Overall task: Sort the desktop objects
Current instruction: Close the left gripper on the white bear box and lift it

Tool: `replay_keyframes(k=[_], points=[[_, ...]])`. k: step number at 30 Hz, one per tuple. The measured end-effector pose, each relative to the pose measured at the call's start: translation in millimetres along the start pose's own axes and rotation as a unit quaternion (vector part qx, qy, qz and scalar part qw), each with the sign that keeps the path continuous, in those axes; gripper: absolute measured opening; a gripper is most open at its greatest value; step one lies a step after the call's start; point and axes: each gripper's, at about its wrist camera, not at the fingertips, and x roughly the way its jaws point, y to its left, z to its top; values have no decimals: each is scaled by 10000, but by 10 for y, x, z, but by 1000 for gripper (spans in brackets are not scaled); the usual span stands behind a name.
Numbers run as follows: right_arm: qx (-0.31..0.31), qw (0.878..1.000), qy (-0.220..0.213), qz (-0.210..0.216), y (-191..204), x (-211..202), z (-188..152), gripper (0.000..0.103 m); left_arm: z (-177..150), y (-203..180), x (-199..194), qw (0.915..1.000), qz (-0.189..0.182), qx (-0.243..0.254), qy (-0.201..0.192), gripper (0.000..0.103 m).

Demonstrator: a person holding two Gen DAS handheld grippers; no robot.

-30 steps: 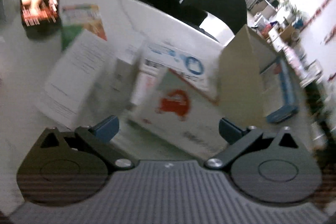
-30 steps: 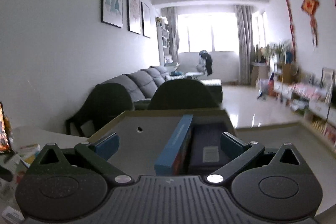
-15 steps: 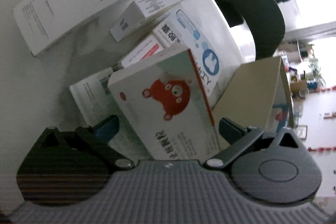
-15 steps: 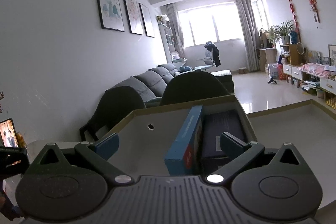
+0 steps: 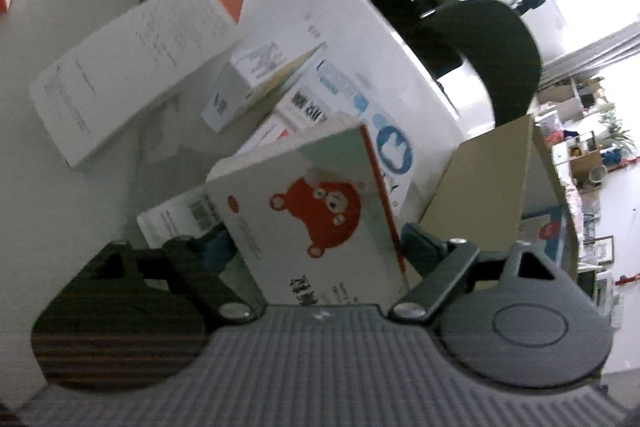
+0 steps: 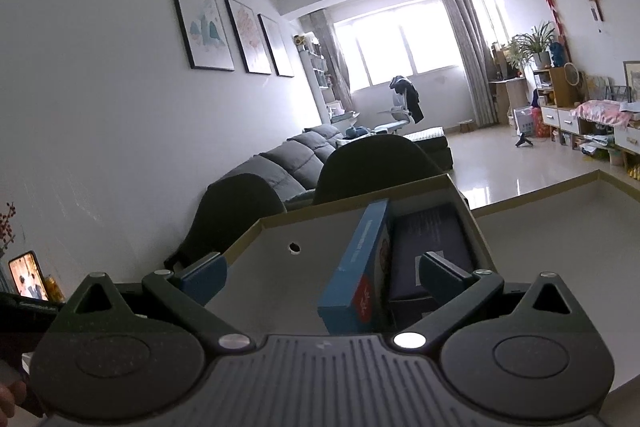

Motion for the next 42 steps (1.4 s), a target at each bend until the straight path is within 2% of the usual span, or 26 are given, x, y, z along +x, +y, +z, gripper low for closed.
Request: replay_keyframes(k=[7,13,18,22,26,33,37,42], points=[[39,10000,-45,-7,-15,-17,-14,103,54,-85,-131,9974,-69,637,-325,80],[63,10000,-52,-12,14,0,-20,103,200,-205,-185,9901,58,1370,-293,78],[75,10000,-43,-3,7,27,-25,103,264,-394,-182,9797,264,1974,-220,78],[86,10000,-46,-5,31,37,-36,103,303,-638,-85,9663,509,2519,-159,78],[115,9999,-80,-1,41,40,-40,103,361,-850,57,9532,814,2900,-272,78],[120,9999,-89,4,29,51,-50,103,388,-1059,336,9398,1086,3218,-375,78],[136,9999,-105,3,28,49,-47,103,383,-1094,470,9384,1197,3220,-365,79],[114,9999,-103,0,34,63,-49,103,405,-1058,561,9414,1232,3129,-276,77]])
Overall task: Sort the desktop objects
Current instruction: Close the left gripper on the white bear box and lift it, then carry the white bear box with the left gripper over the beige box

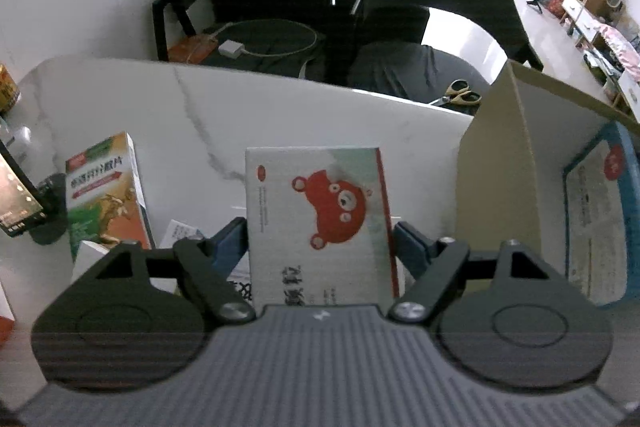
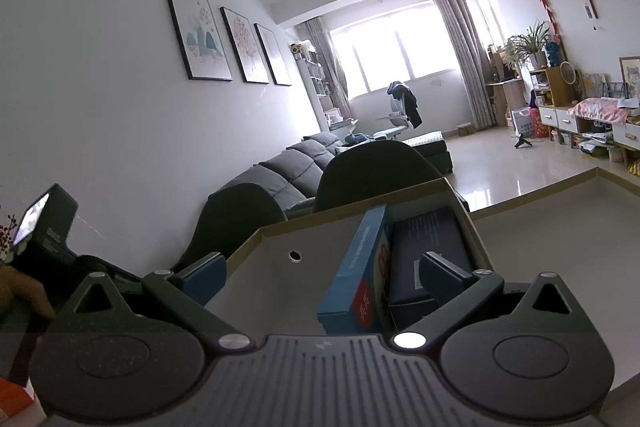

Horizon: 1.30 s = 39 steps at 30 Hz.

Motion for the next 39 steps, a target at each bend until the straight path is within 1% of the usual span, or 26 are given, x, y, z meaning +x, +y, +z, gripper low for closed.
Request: replay_keyframes(k=[5,8,14,18,21,25,27,29,30,33,36,39], points=[[30,10000,-5,1,-18,-1,11,103,-80,66,-49,9999,-139,-42,92,79],[23,10000,-3,1,-22,-5,18,103,-165,110,-135,9997,-190,-49,121,85],[20,10000,6,16,-23,-6,18,103,-390,139,-336,9997,-242,94,-32,85],[30,10000,15,24,-28,-13,21,103,-507,125,-403,9993,-314,196,-33,85],[24,10000,14,24,-20,-10,18,103,-578,66,-391,9991,-351,244,-29,88],[28,10000,0,16,-20,-8,13,103,-584,-23,-301,9992,-249,320,-61,88],[54,10000,-6,22,-27,-7,14,103,-575,-46,-252,9992,-151,351,-121,88],[68,10000,-6,28,-35,-6,15,103,-559,-56,-213,9992,-52,361,-164,83],[70,10000,-8,27,-37,-6,15,103,-551,-56,-189,9992,-14,358,-169,79],[72,10000,-10,29,-39,-8,16,103,-566,-34,-169,9992,18,296,-275,76],[89,10000,-28,29,-48,-18,19,103,-582,27,-198,9993,-47,103,-351,75],[105,9999,-45,31,-56,-33,23,103,-571,123,-237,9985,-259,-187,-447,75]])
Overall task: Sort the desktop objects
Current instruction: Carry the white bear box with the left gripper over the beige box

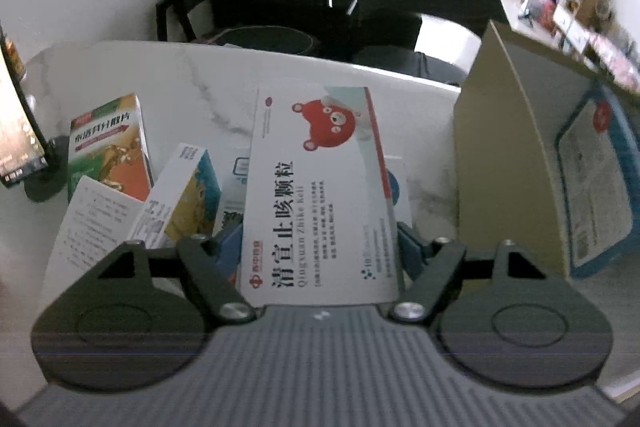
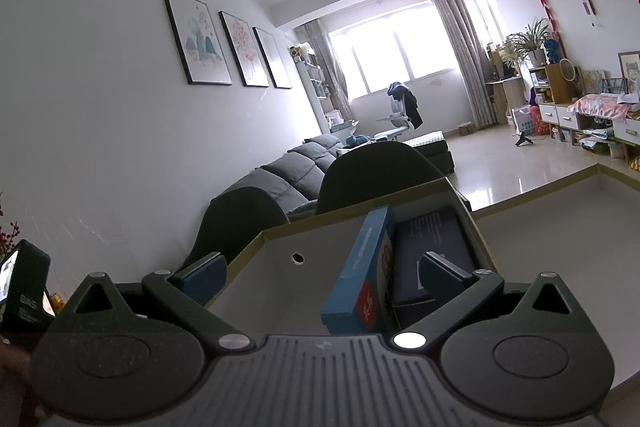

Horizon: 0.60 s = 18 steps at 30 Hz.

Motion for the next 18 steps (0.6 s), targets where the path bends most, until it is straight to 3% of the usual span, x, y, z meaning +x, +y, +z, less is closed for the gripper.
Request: replay_keyframes(k=[7,18], points=[[49,10000,-41,-20,-23,-24,1,103,86,154,-214,9937,-764,-715,-399,75],[337,9993,-171,-59,-119,-91,43,103,262,-273,-437,9751,-2012,-746,-566,75]])
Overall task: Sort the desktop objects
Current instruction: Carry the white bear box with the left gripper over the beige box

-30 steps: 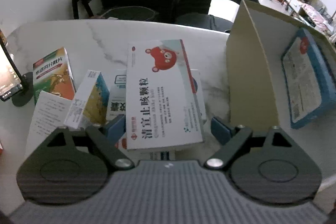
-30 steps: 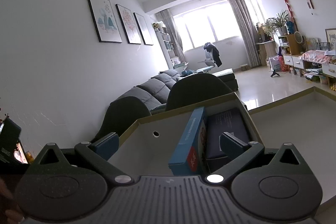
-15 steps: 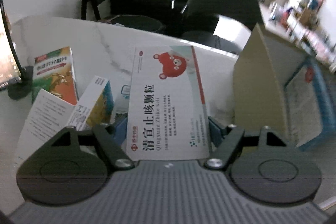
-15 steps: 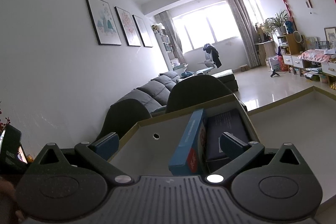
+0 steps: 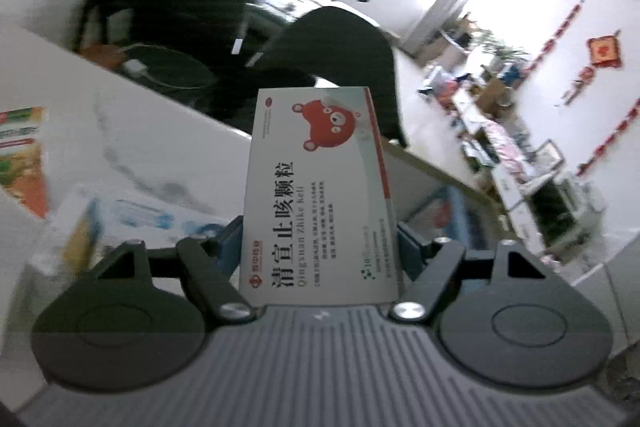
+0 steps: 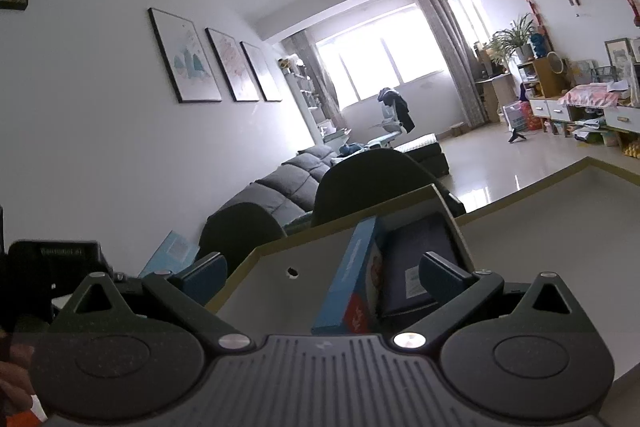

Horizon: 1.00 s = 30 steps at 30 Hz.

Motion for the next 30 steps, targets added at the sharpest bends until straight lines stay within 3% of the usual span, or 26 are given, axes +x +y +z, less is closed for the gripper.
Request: replay_keyframes(k=[15,20,30], points=[[486,9972,-432,-359,-241,-150,100,102,-107,-410,454,9952,-904,-70,372,75],[723,9950,-517,-454,-360,-145,106,103,-197,-385,740,9876,-1282,-493,763,75],[894,9936,-512,-458,-422,-83,145,103,-333,-322,1082,9736,-1563,-995,1333,75]])
